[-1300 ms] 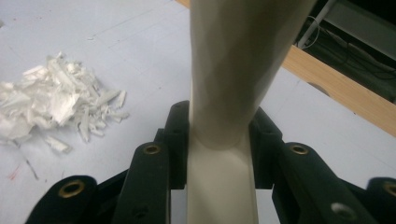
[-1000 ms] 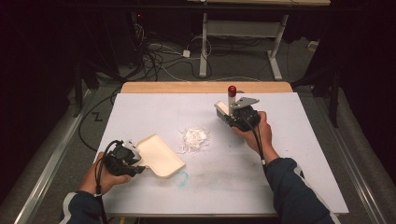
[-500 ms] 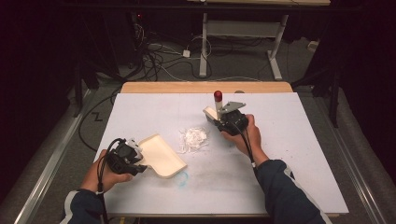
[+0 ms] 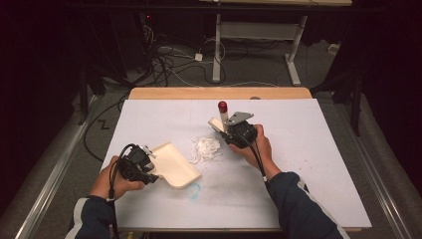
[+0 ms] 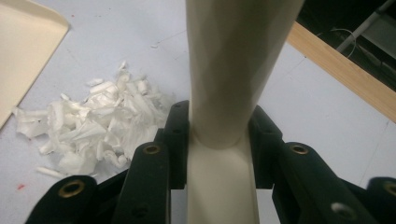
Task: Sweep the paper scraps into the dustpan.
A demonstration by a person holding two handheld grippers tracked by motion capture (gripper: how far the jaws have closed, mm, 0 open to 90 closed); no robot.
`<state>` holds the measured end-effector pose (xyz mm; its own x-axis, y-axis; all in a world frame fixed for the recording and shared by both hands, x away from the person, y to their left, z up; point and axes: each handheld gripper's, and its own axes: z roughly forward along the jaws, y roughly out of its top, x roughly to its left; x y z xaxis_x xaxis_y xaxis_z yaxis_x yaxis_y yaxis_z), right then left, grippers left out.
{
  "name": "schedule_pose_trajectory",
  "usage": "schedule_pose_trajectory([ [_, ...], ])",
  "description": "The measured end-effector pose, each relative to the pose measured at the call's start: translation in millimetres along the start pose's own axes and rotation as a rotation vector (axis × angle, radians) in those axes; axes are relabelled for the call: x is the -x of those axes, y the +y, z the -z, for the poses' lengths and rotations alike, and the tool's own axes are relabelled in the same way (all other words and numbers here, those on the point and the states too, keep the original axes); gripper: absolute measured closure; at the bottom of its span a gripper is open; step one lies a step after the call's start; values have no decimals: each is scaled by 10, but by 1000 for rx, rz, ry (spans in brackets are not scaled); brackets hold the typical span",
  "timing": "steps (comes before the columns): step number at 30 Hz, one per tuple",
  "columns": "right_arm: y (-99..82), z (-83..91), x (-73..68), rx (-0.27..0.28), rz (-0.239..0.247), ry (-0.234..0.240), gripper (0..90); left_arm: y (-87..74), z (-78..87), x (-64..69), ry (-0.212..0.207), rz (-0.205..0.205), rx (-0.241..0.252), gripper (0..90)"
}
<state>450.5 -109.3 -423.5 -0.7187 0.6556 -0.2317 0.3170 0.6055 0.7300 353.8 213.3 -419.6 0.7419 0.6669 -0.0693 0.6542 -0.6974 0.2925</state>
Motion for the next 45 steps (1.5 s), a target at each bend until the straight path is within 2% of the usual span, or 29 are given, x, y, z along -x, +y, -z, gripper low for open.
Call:
schedule_pose_trajectory([
  [7,17,15,-66,9,12,25,677,38,35,22,3,-7,-24,633],
  [11,32,23,-154,19,28,51,677,49,19,24,0,1,-30,633],
  [15,41,28,-224,33,20,76,677,22,49,21,-8,0,-35,633],
  [24,55,20,-340,34,52,68,677,42,19,-2,-23,6,-48,633],
  [27,63,23,-354,44,43,84,677,46,20,-18,-32,10,-44,633],
  [33,86,20,-422,33,76,87,677,78,-24,1,-28,-2,-58,633],
  [40,93,21,-445,42,58,97,677,114,-42,23,-26,-10,-66,632],
  [45,128,35,-548,52,69,120,677,135,-67,37,-29,-10,-62,632],
])
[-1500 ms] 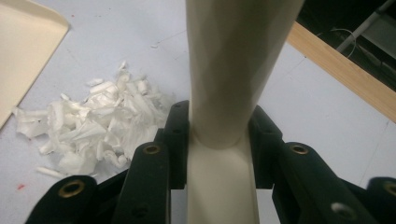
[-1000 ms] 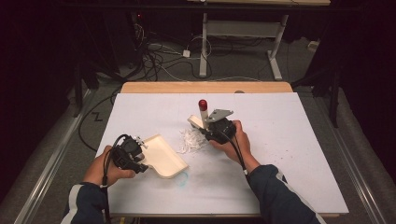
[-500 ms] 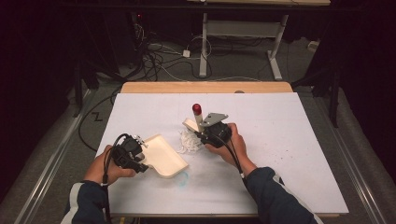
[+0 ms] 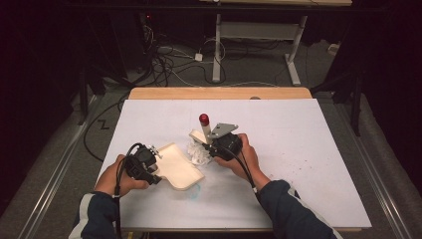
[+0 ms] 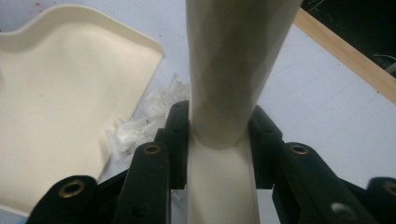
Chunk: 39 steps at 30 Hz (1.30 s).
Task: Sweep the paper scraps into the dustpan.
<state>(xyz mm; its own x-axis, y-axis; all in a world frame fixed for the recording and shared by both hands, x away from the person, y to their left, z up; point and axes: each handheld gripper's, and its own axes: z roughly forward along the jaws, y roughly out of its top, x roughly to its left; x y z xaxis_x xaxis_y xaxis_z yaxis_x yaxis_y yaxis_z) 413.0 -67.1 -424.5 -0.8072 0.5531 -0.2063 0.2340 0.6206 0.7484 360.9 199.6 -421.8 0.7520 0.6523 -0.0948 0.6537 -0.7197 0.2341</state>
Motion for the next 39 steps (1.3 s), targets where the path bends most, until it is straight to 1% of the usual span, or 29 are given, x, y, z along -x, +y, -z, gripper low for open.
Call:
schedule_pose_trajectory([
  [2,6,-2,-13,0,10,3,677,14,-13,10,5,-6,-1,632],
  [3,12,-6,-38,-1,13,2,677,22,-22,18,1,-3,-1,632],
  [4,25,-19,-79,-2,24,1,677,41,-47,37,4,-12,-1,632],
  [5,32,-25,-97,-2,32,5,677,41,-47,37,4,-12,-1,632],
  [9,51,-29,-137,1,43,13,677,82,-76,66,-3,-15,6,632],
  [10,57,-26,-147,5,38,18,677,92,-80,70,-2,-14,5,632],
  [12,75,-14,-183,21,25,47,677,107,-90,80,3,-14,2,632],
  [13,75,-14,-183,21,25,47,677,111,-94,81,-1,-10,1,632],
  [14,82,-9,-235,26,25,62,677,113,-98,81,0,-10,4,632],
  [15,82,-9,-235,26,25,62,677,117,-99,81,0,-9,7,632],
  [16,92,-11,-294,28,37,78,677,120,-102,82,1,-10,7,632],
  [17,99,-8,-323,31,44,82,677,124,-106,84,4,-11,2,631],
  [18,99,-8,-323,31,44,82,677,126,-110,84,4,-10,4,631],
  [22,156,26,-403,56,58,119,677,128,-129,87,1,-4,4,631],
  [24,193,52,-417,65,72,117,677,130,-139,87,4,-8,1,631],
  [27,234,105,-388,86,63,114,677,124,-144,87,-1,0,4,631],
  [28,251,144,-361,95,51,108,677,122,-144,86,0,0,6,632],
  [29,251,144,-361,95,51,108,677,119,-144,82,0,-1,8,632],
  [31,264,208,-310,110,37,104,677,116,-148,79,0,-3,8,631],
  [35,263,356,-159,141,6,65,677,120,-157,84,2,-3,3,631],
  [37,237,423,-72,142,-15,54,677,119,-152,81,2,-4,4,631],
  [39,194,479,2,136,-17,20,677,114,-142,78,-1,-3,6,631],
])
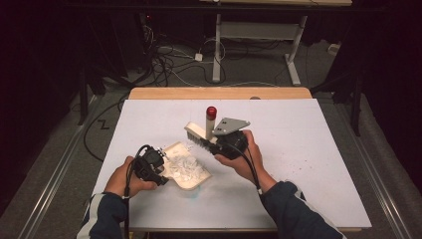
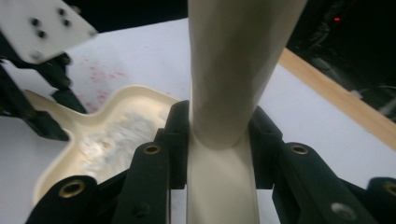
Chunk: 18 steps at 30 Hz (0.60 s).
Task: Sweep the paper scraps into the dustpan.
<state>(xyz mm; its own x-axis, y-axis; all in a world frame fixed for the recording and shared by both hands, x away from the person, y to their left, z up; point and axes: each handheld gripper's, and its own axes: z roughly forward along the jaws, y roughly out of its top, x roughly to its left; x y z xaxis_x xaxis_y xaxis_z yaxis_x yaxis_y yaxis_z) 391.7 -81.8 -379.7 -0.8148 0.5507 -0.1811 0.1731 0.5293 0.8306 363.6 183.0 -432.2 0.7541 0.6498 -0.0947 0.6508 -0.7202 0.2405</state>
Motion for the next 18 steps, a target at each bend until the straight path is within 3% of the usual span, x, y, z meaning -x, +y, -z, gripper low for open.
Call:
schedule_pose_trajectory([
  [4,-111,28,155,-31,-28,-48,677,-9,5,-4,-2,7,1,631],
  [8,-210,-97,286,-48,-43,-108,677,-11,1,-24,6,14,7,630],
  [13,-275,-337,361,-89,-3,-177,677,-12,-22,-43,-1,13,3,630],
  [15,-290,-495,354,-113,13,-180,677,-10,-30,-46,-2,18,7,630],
  [18,-276,-570,322,-110,3,-161,677,-6,-31,-46,7,9,4,630],
])
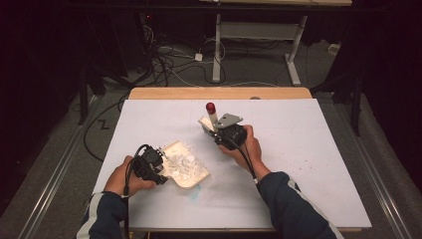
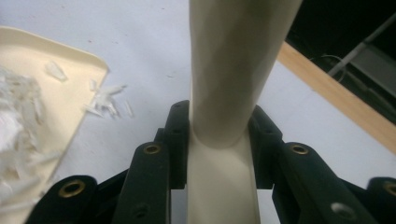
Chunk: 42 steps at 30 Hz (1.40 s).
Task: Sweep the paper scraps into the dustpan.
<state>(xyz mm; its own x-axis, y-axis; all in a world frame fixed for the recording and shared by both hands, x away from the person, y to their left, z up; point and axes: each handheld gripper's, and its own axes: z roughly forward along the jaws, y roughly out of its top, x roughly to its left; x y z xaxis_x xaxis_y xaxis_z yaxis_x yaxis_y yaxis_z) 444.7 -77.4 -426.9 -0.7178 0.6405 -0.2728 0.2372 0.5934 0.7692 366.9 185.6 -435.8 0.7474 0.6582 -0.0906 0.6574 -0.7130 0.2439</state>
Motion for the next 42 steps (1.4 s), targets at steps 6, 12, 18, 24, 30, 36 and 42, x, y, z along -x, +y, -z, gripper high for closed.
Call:
schedule_pose_trajectory([
  [6,109,-101,-245,18,47,94,677,-6,4,-10,-4,2,7,630],
  [12,151,-5,-435,65,70,257,677,-12,6,-15,-6,-2,7,630],
  [18,165,113,-501,105,36,326,677,-25,8,-20,-6,-3,9,630],
  [24,189,287,-434,116,32,249,677,-32,-14,-22,-10,1,4,630],
  [30,53,529,-217,136,-68,171,677,-27,-22,-16,-9,3,-1,630],
  [36,-132,602,-207,51,-65,129,677,-40,-17,-18,-7,6,-4,630],
  [42,-245,721,-402,-43,0,226,677,-64,1,-3,5,9,-4,630],
])
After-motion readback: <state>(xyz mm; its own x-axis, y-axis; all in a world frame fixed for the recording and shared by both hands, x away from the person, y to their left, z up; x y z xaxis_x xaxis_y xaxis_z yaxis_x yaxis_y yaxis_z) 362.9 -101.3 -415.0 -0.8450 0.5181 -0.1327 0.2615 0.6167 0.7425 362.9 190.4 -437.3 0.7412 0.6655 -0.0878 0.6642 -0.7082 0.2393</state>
